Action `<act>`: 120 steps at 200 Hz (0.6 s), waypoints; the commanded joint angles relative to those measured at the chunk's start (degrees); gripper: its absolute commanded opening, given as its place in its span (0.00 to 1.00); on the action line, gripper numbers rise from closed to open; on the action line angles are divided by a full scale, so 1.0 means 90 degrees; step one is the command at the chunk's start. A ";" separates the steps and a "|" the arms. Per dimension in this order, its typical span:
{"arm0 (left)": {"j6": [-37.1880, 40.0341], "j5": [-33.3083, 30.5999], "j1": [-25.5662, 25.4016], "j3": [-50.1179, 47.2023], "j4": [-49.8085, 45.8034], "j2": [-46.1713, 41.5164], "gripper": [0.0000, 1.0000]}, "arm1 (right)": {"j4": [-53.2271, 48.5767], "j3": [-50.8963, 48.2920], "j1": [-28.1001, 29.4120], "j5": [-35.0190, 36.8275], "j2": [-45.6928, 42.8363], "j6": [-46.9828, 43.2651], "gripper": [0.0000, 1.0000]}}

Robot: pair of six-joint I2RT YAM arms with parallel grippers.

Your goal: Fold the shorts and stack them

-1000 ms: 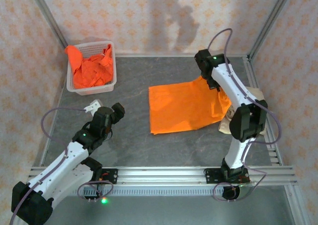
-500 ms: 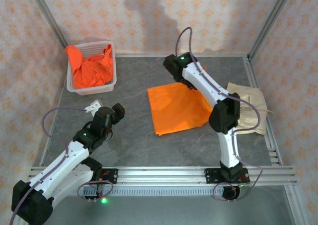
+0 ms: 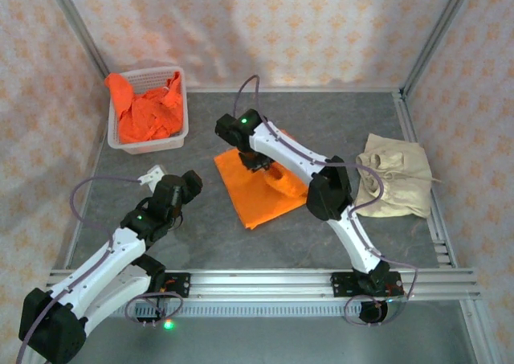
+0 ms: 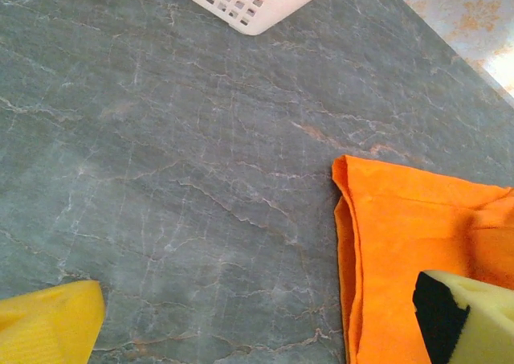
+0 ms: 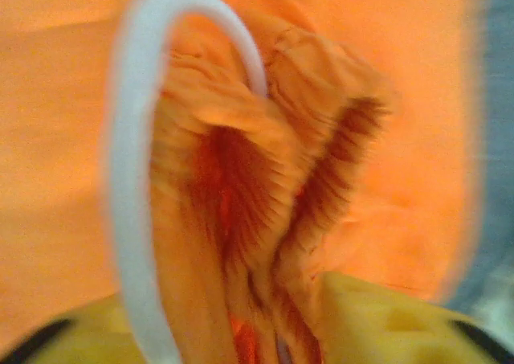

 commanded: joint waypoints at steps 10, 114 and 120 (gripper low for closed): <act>-0.0271 -0.0223 0.0065 -0.0015 -0.0172 -0.0284 1.00 | 0.2029 -0.0885 -0.0086 -0.3526 -0.0999 0.0209 0.73; -0.0576 0.1790 -0.0404 0.2108 -0.0292 0.2127 0.93 | 0.3882 -0.5342 -0.1367 -0.2010 -0.4531 0.0373 0.83; -0.0593 0.1832 -0.0503 0.2248 -0.0248 0.2383 0.92 | 0.3987 -0.5547 -0.1367 -0.2075 -0.4557 0.0403 0.83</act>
